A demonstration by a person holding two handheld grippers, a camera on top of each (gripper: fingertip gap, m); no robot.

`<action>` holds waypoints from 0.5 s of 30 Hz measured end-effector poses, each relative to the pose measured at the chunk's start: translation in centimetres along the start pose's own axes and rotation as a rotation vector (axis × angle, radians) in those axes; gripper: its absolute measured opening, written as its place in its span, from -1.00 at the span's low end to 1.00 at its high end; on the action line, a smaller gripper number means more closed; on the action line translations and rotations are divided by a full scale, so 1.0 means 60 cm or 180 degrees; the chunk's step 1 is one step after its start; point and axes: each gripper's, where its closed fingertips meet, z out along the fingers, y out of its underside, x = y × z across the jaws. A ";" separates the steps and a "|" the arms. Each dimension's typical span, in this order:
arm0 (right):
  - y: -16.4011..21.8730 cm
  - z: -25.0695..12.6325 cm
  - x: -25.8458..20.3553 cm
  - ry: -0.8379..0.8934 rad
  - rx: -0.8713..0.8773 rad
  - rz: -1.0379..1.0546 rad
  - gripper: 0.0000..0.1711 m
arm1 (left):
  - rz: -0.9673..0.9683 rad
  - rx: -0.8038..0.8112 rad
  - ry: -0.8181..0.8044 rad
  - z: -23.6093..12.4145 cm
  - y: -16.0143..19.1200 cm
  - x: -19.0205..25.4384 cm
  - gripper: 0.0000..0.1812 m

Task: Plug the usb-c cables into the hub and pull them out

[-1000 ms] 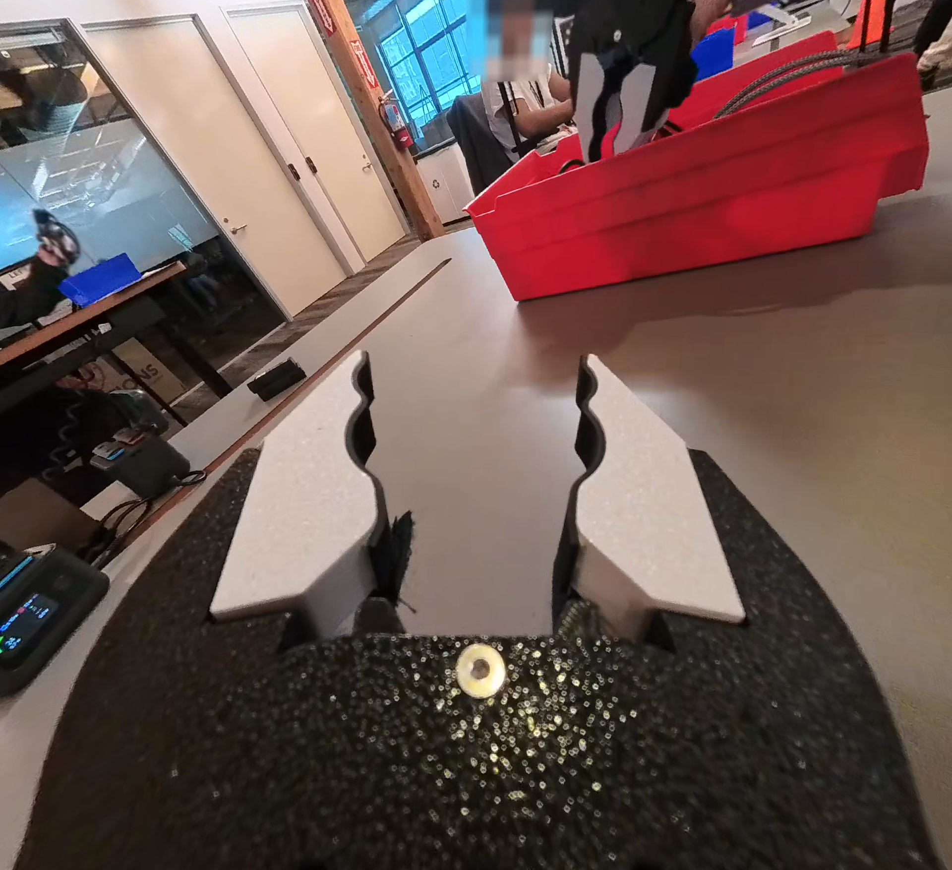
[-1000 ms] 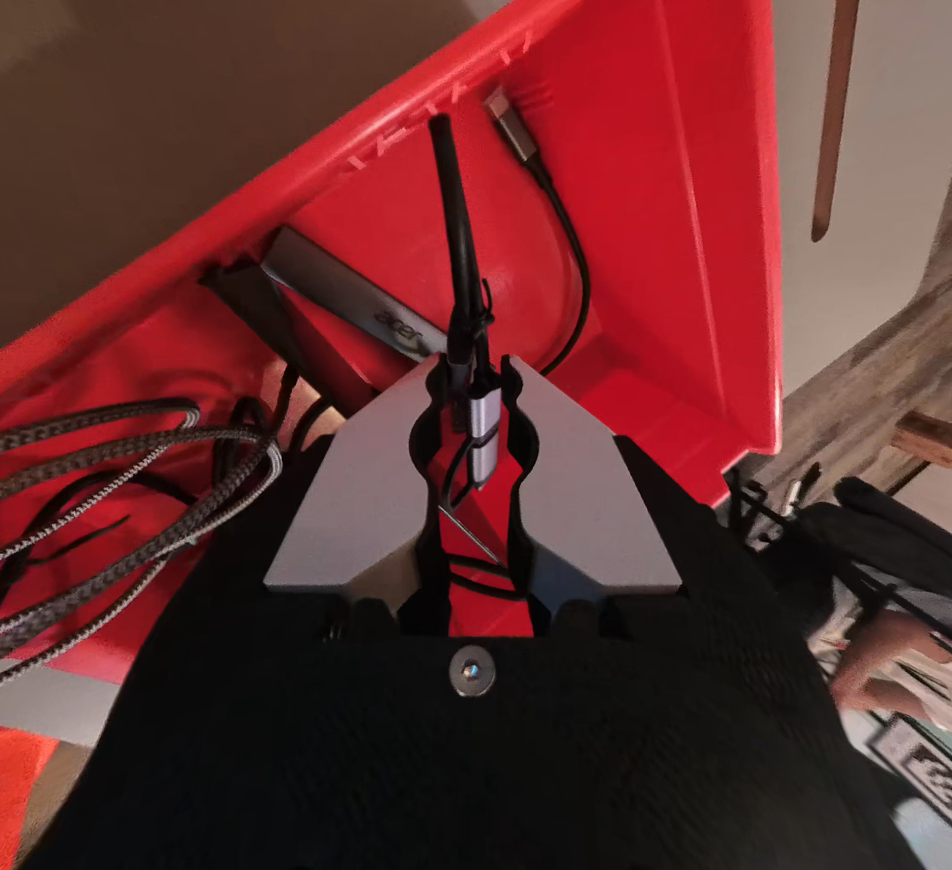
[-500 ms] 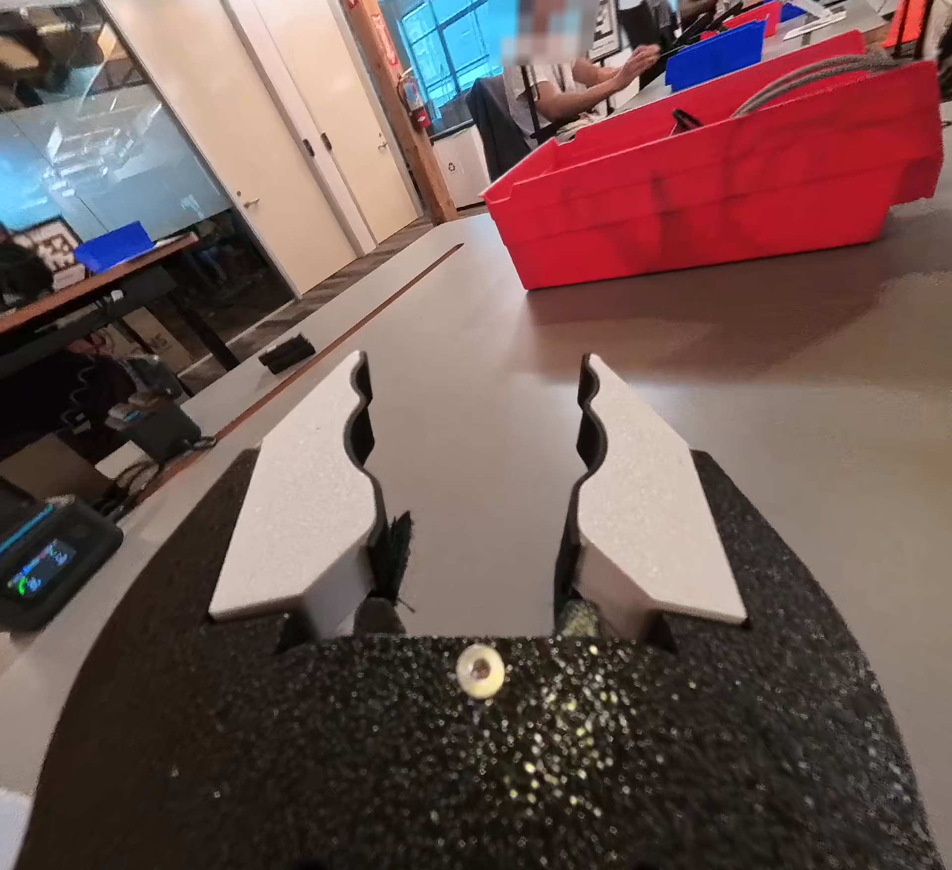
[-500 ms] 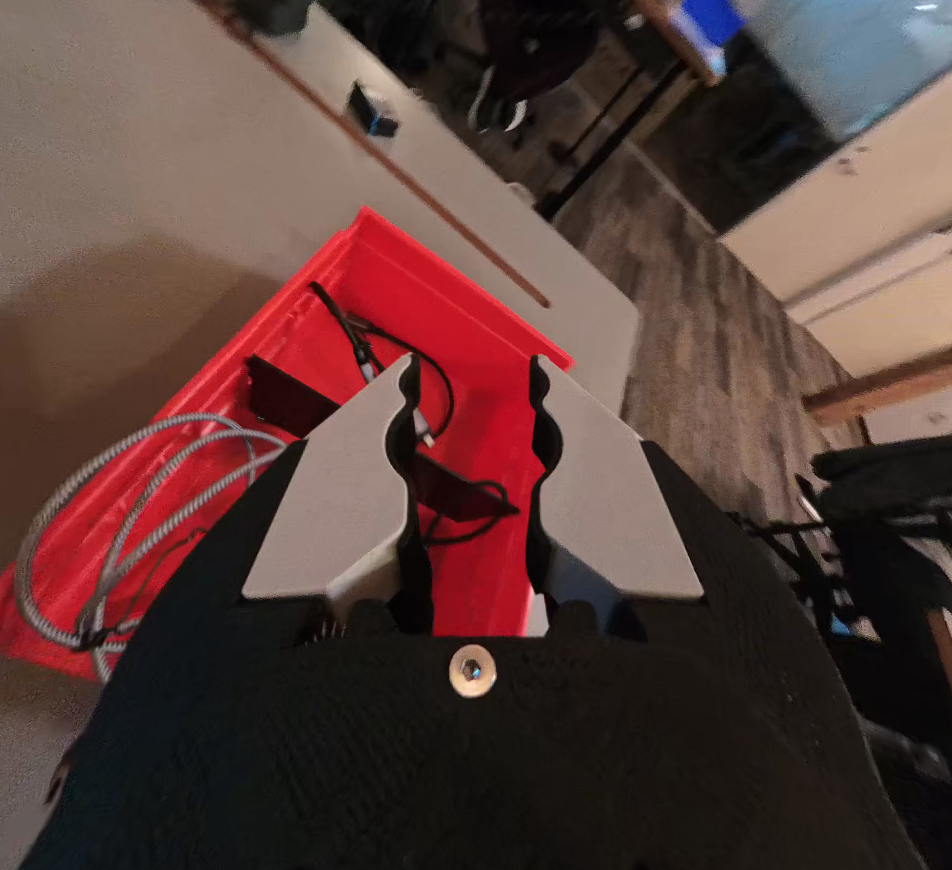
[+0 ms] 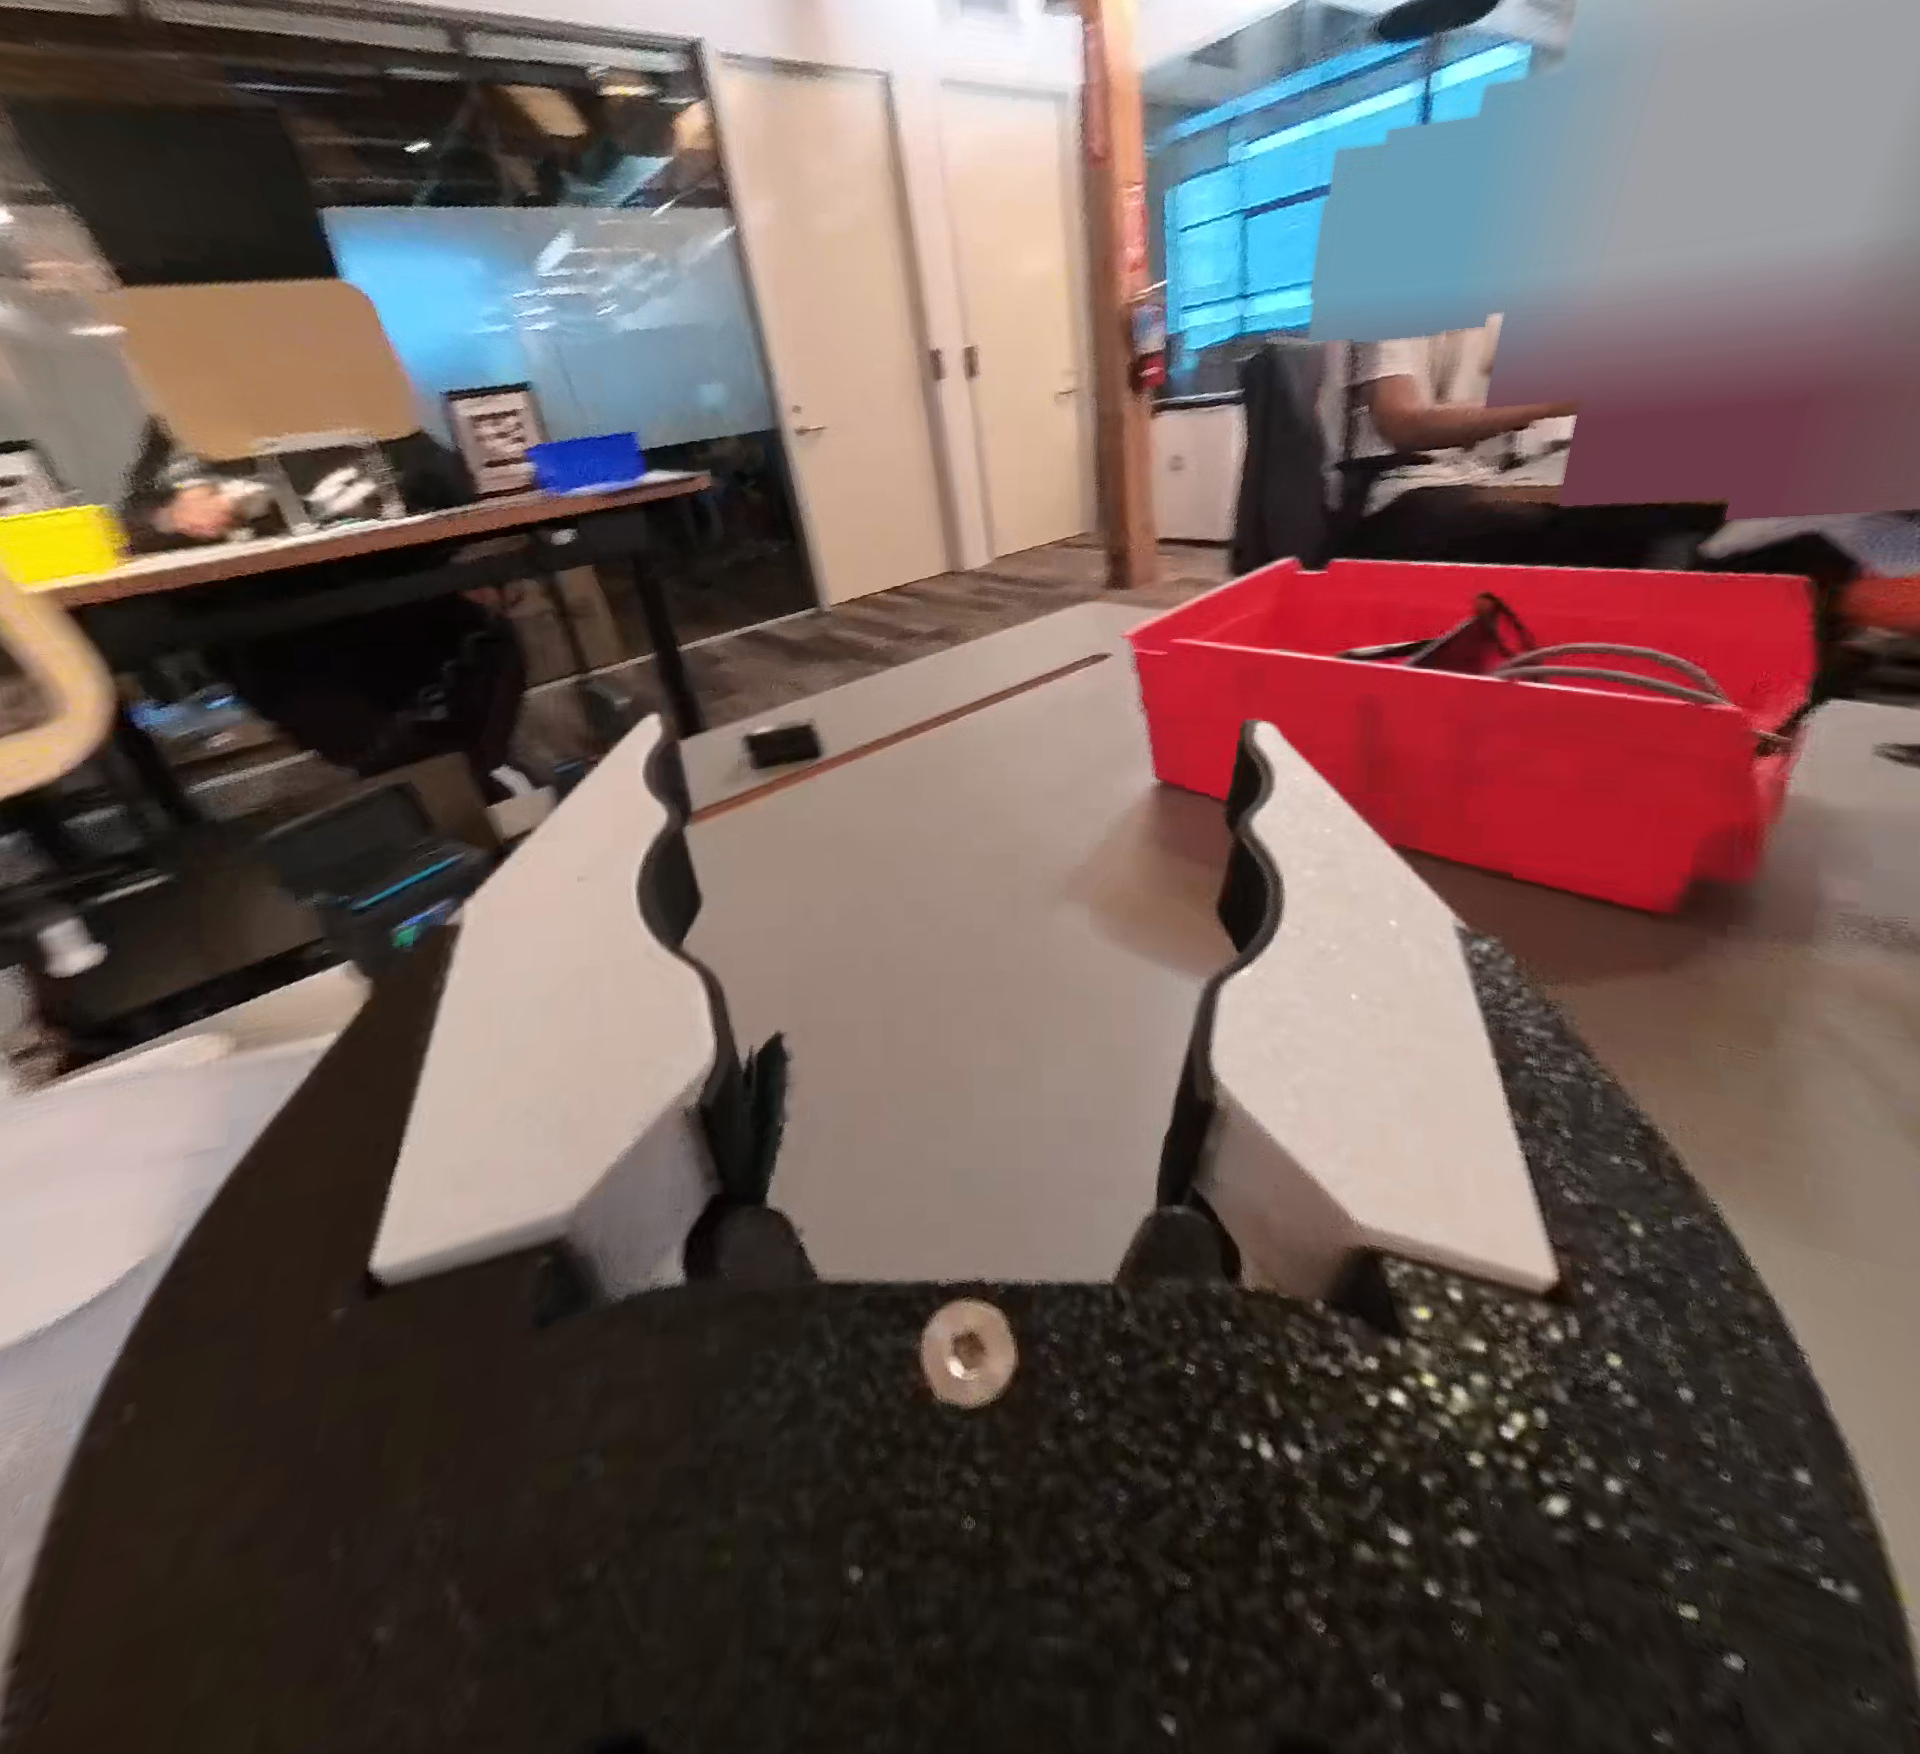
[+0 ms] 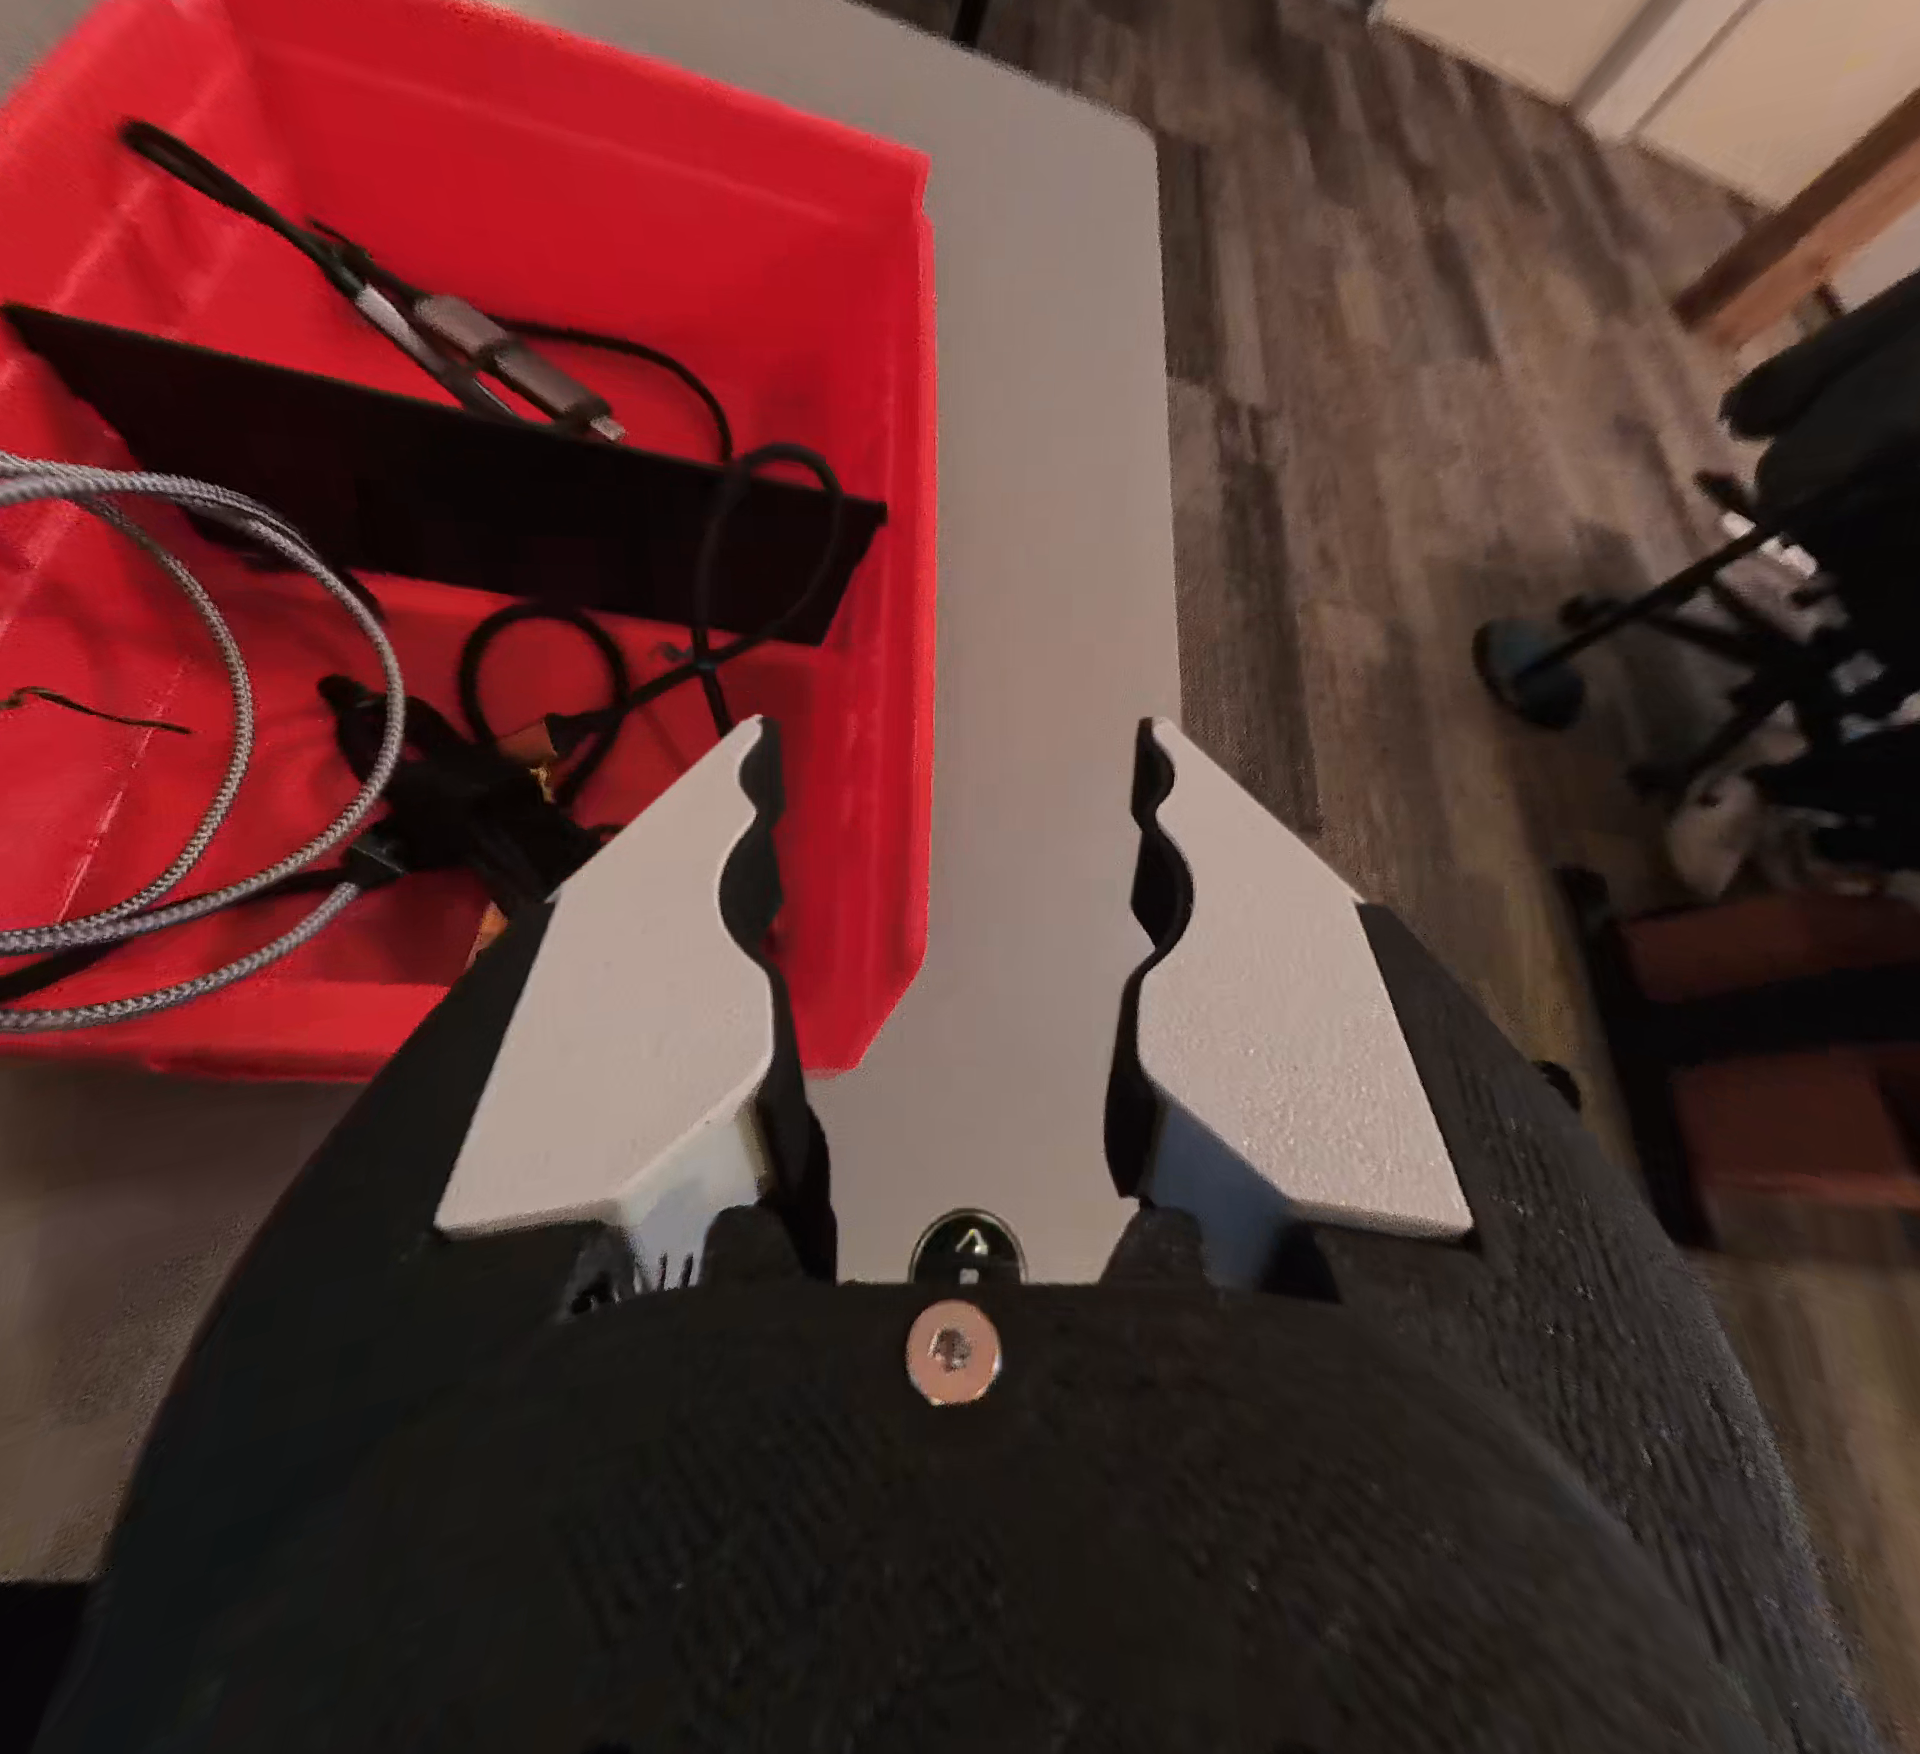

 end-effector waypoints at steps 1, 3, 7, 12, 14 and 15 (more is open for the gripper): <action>0.010 0.007 -0.002 -0.0046 -0.0063 0.0044 -0.19 | 0.0025 -0.0096 -0.0155 -0.014 -0.005 -0.014 0.17; 0.023 0.020 -0.013 -0.0193 -0.0079 0.0124 -0.18 | 0.0091 -0.0419 -0.0472 -0.049 0.002 -0.048 0.35; 0.031 0.036 -0.018 -0.0328 -0.0083 0.0317 -0.18 | 0.0517 -0.1394 -0.1242 -0.153 0.053 -0.140 0.51; 0.058 0.056 -0.030 -0.0387 -0.0345 0.0344 -0.27 | 0.0578 -0.2896 -0.1521 -0.296 0.163 -0.207 0.26; 0.066 0.063 -0.036 -0.0407 -0.0459 0.0334 -0.39 | 0.0453 -0.3212 -0.1393 -0.327 0.198 -0.210 0.04; 0.069 0.066 -0.038 -0.0401 -0.0509 0.0323 -0.47 | 0.0397 -0.3308 -0.1328 -0.337 0.211 -0.211 -0.05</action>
